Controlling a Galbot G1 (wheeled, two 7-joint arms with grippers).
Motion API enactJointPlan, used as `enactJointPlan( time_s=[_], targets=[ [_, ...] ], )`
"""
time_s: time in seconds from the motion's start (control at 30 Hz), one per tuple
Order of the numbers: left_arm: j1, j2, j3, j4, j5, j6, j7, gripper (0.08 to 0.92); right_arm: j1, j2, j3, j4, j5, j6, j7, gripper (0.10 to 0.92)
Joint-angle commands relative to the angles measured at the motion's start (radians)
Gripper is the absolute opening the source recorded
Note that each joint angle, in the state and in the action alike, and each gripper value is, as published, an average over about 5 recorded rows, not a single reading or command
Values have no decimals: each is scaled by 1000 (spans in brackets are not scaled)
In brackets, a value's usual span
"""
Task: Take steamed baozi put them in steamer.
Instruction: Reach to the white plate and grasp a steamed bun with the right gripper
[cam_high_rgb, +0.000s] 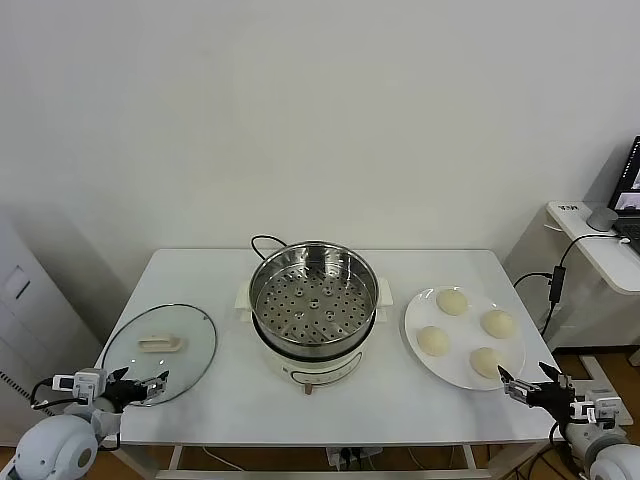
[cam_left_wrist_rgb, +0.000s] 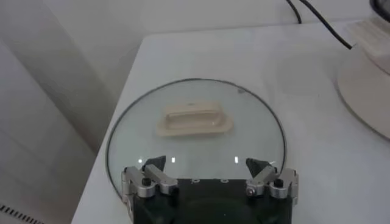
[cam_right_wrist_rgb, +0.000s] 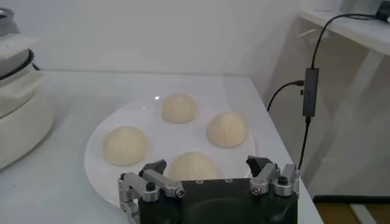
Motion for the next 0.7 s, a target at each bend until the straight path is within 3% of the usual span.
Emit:
enactJointPlan(
  time_s=[0.03, 0.43, 0.7],
  targets=[
    [-1, 1, 1, -1, 0, 0, 0, 823, 1, -1, 0, 0, -4, -1, -1, 823],
    [-2, 1, 0, -1, 0, 0, 0, 823, 24, -5, -6, -16, -57, 13, -8, 823],
    [-1, -7, 0, -6, 13, 1, 1, 823, 187, -63, -51, -143, -700, 269, -69, 823]
  ],
)
